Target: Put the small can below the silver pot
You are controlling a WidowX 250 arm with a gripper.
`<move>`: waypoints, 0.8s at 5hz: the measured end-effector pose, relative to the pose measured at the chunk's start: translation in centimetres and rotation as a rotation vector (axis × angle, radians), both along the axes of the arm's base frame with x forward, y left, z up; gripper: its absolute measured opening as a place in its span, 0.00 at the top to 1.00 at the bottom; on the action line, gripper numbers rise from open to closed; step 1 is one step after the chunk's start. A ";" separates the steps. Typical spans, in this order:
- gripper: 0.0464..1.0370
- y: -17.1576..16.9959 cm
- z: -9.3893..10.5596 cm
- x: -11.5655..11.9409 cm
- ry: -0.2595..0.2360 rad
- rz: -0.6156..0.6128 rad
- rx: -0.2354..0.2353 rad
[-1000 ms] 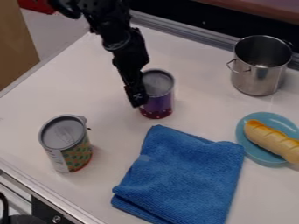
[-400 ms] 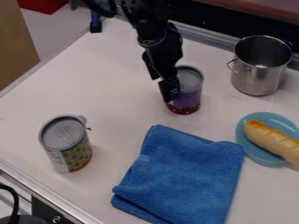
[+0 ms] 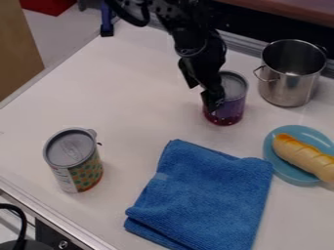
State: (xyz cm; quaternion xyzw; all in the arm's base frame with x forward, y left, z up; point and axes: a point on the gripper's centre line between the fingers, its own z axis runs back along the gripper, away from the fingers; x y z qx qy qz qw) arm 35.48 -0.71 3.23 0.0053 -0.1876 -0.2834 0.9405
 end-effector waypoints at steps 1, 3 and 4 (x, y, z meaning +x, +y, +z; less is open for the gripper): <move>0.04 -0.3 0.4 0.4 -0.010 0.030 -0.026; 0.04 3.9 3.0 -2.3 0.075 0.132 -0.009; 0.04 3.9 4.9 -4.6 0.086 0.151 0.001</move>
